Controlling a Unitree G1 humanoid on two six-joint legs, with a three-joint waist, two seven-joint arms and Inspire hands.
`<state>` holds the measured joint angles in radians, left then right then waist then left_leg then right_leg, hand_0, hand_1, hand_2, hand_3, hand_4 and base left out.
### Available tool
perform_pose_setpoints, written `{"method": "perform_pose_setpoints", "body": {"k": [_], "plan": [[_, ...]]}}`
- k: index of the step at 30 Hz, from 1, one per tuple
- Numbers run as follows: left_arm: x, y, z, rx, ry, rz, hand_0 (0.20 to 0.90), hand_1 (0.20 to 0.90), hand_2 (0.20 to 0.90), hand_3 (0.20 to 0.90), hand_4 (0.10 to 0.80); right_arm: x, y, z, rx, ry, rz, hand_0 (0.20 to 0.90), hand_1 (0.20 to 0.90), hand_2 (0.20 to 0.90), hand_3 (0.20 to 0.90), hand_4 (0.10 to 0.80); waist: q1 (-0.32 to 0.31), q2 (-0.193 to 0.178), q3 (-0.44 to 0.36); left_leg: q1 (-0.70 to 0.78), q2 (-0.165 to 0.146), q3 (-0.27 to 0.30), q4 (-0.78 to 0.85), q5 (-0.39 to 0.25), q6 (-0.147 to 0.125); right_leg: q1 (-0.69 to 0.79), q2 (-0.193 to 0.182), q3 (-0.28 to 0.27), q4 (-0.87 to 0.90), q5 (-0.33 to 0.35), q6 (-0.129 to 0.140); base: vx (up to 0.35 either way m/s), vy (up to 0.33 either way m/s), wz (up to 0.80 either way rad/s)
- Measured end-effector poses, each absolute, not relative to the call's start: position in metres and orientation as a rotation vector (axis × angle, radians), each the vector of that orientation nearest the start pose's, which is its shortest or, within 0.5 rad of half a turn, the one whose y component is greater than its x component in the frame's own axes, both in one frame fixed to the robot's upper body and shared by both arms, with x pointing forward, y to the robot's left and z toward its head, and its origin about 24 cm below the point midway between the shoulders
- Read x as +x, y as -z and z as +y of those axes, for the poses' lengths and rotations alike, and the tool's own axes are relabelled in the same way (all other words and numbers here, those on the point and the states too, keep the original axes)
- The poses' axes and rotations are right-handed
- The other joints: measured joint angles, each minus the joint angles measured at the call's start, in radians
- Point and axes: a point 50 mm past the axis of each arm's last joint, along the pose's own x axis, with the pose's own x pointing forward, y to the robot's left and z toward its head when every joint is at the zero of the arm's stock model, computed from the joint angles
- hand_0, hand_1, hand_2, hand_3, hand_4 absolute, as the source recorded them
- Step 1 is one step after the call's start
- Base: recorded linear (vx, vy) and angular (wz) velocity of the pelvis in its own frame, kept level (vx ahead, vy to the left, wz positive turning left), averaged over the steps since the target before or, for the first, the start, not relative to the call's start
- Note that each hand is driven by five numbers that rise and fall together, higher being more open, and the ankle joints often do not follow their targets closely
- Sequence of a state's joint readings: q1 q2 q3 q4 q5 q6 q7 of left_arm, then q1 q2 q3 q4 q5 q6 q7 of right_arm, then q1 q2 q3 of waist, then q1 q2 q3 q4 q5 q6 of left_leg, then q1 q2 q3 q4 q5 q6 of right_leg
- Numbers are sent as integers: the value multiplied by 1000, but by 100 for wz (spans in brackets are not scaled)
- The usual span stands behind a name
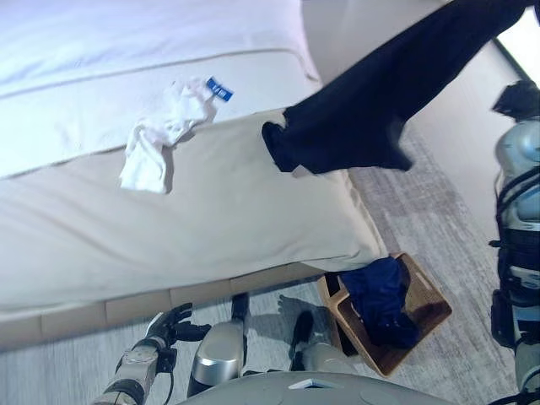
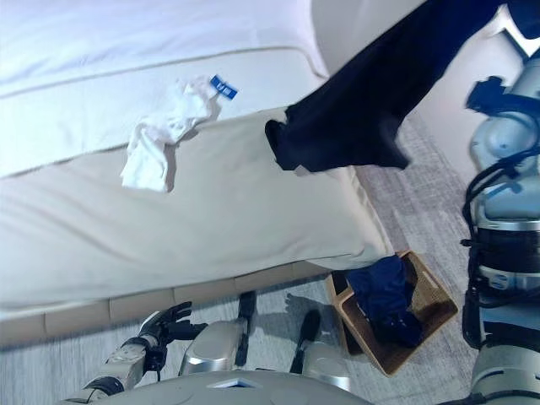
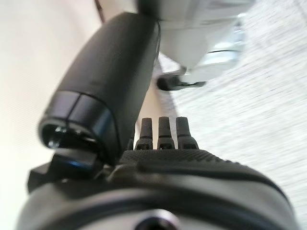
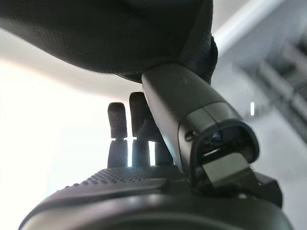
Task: Pick up the clothes from the bed and place them into the basket
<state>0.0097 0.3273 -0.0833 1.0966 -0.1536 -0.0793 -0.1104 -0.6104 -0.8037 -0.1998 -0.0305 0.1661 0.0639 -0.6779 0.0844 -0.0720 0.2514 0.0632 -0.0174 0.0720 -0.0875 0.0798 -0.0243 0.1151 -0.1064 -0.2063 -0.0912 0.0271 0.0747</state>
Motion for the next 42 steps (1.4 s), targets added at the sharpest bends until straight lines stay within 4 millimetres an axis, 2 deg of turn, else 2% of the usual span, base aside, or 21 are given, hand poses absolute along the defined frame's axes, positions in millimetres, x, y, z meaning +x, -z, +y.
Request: {"method": "perform_pose_setpoints", "body": {"k": [4, 10, 13, 20, 24, 28, 30, 32, 33, 34, 38, 39, 40, 41, 42], "plan": [[120, 142, 254, 164, -37, 1042, 900, 900, 900, 900, 800, 268, -295, -313, -331, 896, -792, 300, 300, 300, 200, 100, -72, 16, -82, 36, 13, 41, -1, -10, 7, 16, 12, 39, 0, 0, 0, -1, -35, -32], [128, 142, 242, 180, 19, 1032, 900, 900, 900, 900, 800, 268, -264, -326, -390, 921, -668, 300, 300, 300, 200, 100, -132, 37, -115, 46, 32, 77, -6, -19, 5, 4, 29, 81, -1, -1, 1, -7, -37, -23], [121, 147, 235, 175, 48, 1065, 900, 900, 900, 900, 800, 266, -247, -333, -422, 930, -601, 300, 300, 300, 200, 100, -144, 51, -126, 46, 39, 91, -6, -21, 1, -5, 32, 94, -3, -2, 2, 13, -63, -16], [95, 154, 234, 195, 90, 1156, 900, 900, 900, 900, 800, 258, -188, -349, -497, 910, -348, 300, 300, 300, 200, 100, -167, 72, -144, 47, 47, 118, -6, -20, 2, -22, 44, 125, -5, 3, -1, 0, -65, -12], [96, 154, 235, 197, 91, 1162, 900, 900, 900, 900, 800, 258, -150, -352, -498, 881, -174, 300, 300, 300, 200, 100, -172, 77, -147, 46, 48, 132, -5, -20, 2, -30, 45, 141, -3, 3, -1, -5, -65, -12], [101, 153, 233, 210, 118, 1153, 900, 900, 900, 900, 800, 256, -114, -353, -569, 807, 7, 300, 300, 300, 200, 100, -180, 103, -141, 27, 49, 142, -1, -20, 2, -56, 43, 147, 1, 7, 4, -112, -46, -7], [110, 151, 229, 234, 153, 1133, 900, 900, 900, 900, 800, 258, -105, -351, -602, 776, 52, 300, 300, 300, 200, 100, -184, 137, -123, -12, 47, 150, 2, -14, 8, -113, 38, 159, 30, 10, 1, -361, 27, -11], [131, 146, 222, 250, 180, 1080, 900, 900, 900, 900, 800, 266, -110, -351, -601, 780, 40, 300, 300, 300, 200, 100, -186, 171, -77, -68, 45, 161, 18, -7, 14, -184, 32, 169, 69, 10, 1, -226, -44, -15], [151, 140, 218, 245, 184, 1021, 900, 900, 900, 900, 800, 272, -114, -352, -596, 786, 35, 300, 300, 300, 200, 100, -188, 191, -25, -106, 40, 168, 36, -3, 15, -232, 31, 177, 98, 10, 1, -232, -115, -16], [161, 135, 215, 240, 185, 981, 900, 900, 900, 900, 800, 276, -114, -353, -603, 789, 48, 300, 300, 300, 200, 100, -188, 201, 9, -133, 37, 170, 55, -2, 17, -265, 26, 185, 123, 10, 1, -225, -135, -21], [220, 101, 204, 211, 173, 735, 900, 900, 900, 900, 800, 296, -113, -349, -630, 782, 103, 300, 300, 300, 200, 100, -189, 213, 161, -243, 29, 188, 135, -7, 11, -433, 11, 222, 282, -34, 6, -119, -127, -16], [228, 95, 202, 203, 172, 702, 900, 900, 900, 900, 800, 298, -113, -348, -635, 782, 107, 300, 300, 300, 200, 100, -188, 216, 182, -255, 28, 191, 140, -7, 11, -454, 9, 224, 301, -43, 1, -104, -104, -14], [244, 82, 200, 205, 179, 623, 900, 900, 900, 900, 800, 306, -117, -346, -656, 783, 116, 300, 300, 300, 200, 100, -190, 216, 232, -296, 27, 197, 171, -8, 12, -509, 3, 226, 352, -53, -6, -87, -76, -4], [254, 73, 198, 199, 184, 580, 900, 900, 900, 900, 800, 310, -119, -347, -666, 792, 129, 526, 526, 526, 464, 364, -191, 221, 259, -324, 26, 197, 189, -10, 14, -540, 0, 227, 380, -60, -9, 5, -71, -1], [260, 67, 196, 188, 186, 541, 900, 900, 900, 900, 800, 314, -118, -349, -680, 798, 166, 825, 825, 825, 812, 712, -190, 227, 273, -354, 26, 197, 199, -15, 14, -576, -1, 229, 405, -70, -11, 20, -60, 1]]}}
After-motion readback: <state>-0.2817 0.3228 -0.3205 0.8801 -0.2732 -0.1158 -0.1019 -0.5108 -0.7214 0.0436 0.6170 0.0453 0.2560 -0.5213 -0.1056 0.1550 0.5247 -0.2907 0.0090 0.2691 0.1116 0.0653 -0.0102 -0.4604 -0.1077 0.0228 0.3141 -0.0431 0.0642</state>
